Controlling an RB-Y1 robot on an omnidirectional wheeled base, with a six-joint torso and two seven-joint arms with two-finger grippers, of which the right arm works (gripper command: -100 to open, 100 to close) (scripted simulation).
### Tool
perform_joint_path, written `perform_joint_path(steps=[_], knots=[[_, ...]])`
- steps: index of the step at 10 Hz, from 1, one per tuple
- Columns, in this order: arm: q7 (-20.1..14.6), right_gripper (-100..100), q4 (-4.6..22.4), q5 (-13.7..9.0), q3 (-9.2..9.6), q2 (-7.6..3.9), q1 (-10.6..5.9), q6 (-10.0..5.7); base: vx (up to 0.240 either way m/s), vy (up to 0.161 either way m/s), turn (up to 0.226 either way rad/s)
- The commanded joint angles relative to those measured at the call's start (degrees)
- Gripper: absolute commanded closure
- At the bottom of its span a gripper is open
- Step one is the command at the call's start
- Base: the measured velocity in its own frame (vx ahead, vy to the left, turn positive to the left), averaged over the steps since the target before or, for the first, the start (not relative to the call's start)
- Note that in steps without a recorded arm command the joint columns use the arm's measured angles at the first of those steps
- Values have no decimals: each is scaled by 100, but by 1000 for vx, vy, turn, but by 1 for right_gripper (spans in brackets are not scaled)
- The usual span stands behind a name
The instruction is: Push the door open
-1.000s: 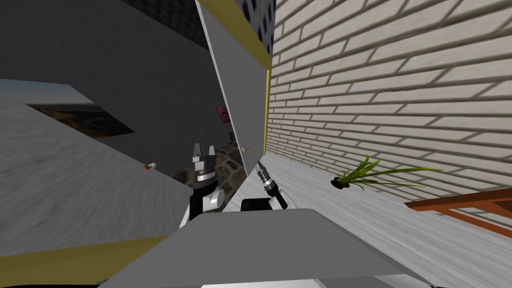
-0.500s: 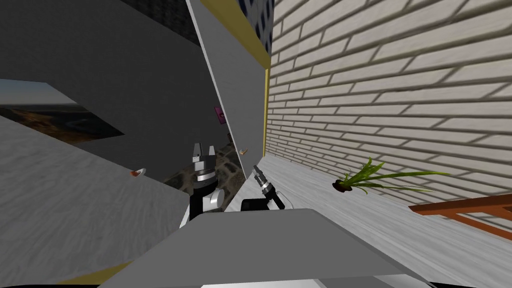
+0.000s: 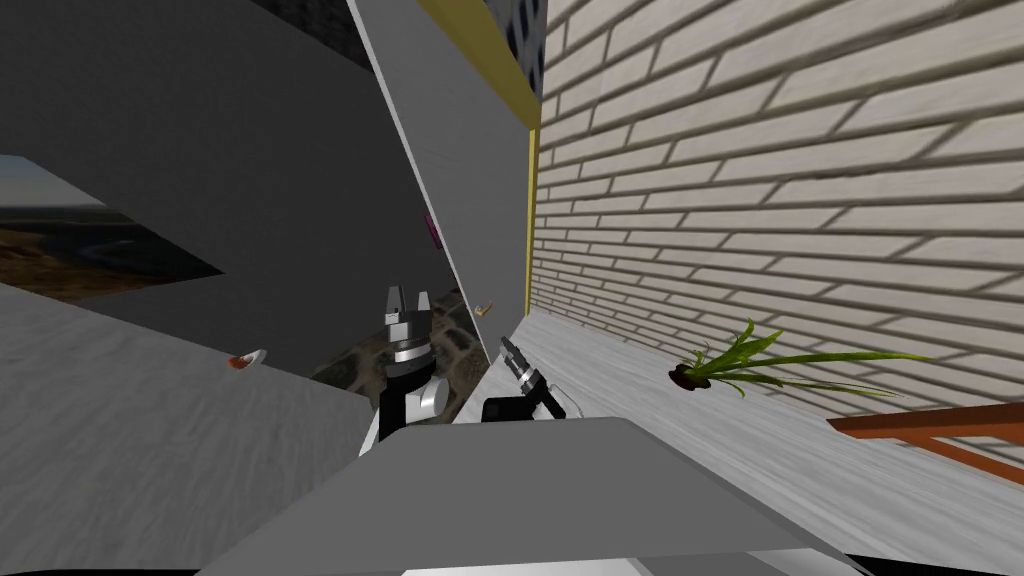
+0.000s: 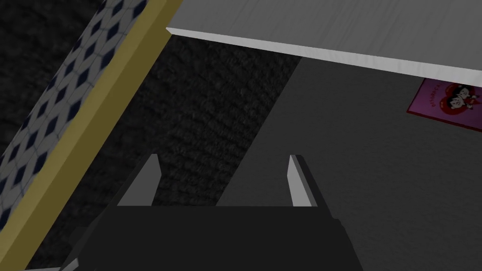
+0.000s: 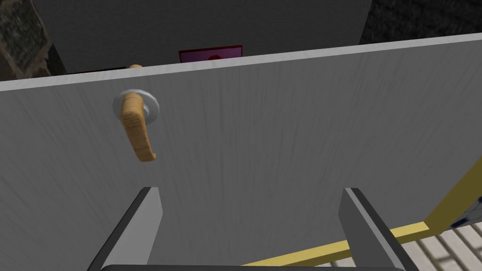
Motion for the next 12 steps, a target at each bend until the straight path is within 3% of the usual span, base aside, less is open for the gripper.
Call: perform_joint_path(steps=[1,9,12], knots=[[-16,-100,215,-5,160,-16,-103,-28,135,-10,-27],[-63,-100,1277,-21,927,-49,-574,-191,179,-15,-27],[-75,-100,1544,-24,1121,-55,-692,-232,172,-9,-19]])
